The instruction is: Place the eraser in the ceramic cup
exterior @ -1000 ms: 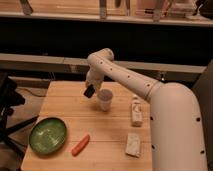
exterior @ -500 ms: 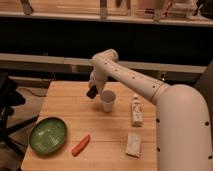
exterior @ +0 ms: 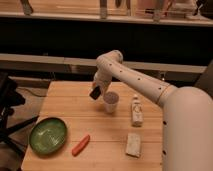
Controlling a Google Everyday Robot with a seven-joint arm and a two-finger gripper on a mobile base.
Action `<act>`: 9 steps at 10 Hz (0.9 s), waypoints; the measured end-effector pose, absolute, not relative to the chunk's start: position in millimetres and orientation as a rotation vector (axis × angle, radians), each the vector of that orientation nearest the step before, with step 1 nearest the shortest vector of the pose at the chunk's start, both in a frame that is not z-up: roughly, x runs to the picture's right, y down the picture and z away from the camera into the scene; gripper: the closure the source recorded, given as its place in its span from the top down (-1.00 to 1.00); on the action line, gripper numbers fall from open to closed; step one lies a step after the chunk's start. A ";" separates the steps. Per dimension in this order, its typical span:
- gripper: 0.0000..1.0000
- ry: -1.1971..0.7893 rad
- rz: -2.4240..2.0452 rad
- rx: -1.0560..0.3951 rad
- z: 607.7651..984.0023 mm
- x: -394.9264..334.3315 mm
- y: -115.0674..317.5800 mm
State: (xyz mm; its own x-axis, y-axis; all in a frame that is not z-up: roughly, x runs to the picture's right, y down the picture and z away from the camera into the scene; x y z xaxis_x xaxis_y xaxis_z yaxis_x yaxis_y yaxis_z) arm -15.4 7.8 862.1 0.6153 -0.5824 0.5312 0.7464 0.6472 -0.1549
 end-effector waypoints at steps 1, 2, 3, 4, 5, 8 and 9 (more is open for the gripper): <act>-1.00 -0.462 -0.773 -0.388 861.6 -7.2 9.9; -1.00 -0.460 -0.759 -0.391 861.0 -2.1 11.4; -1.00 -0.458 -0.749 -0.394 860.7 1.9 12.7; -1.00 -0.455 -0.736 -0.397 859.5 5.6 13.5; -1.00 -0.454 -0.729 -0.400 858.6 7.0 14.6; -1.00 -0.448 -0.699 -0.414 853.3 30.2 20.1; -1.00 -0.450 -0.698 -0.416 851.9 30.2 21.3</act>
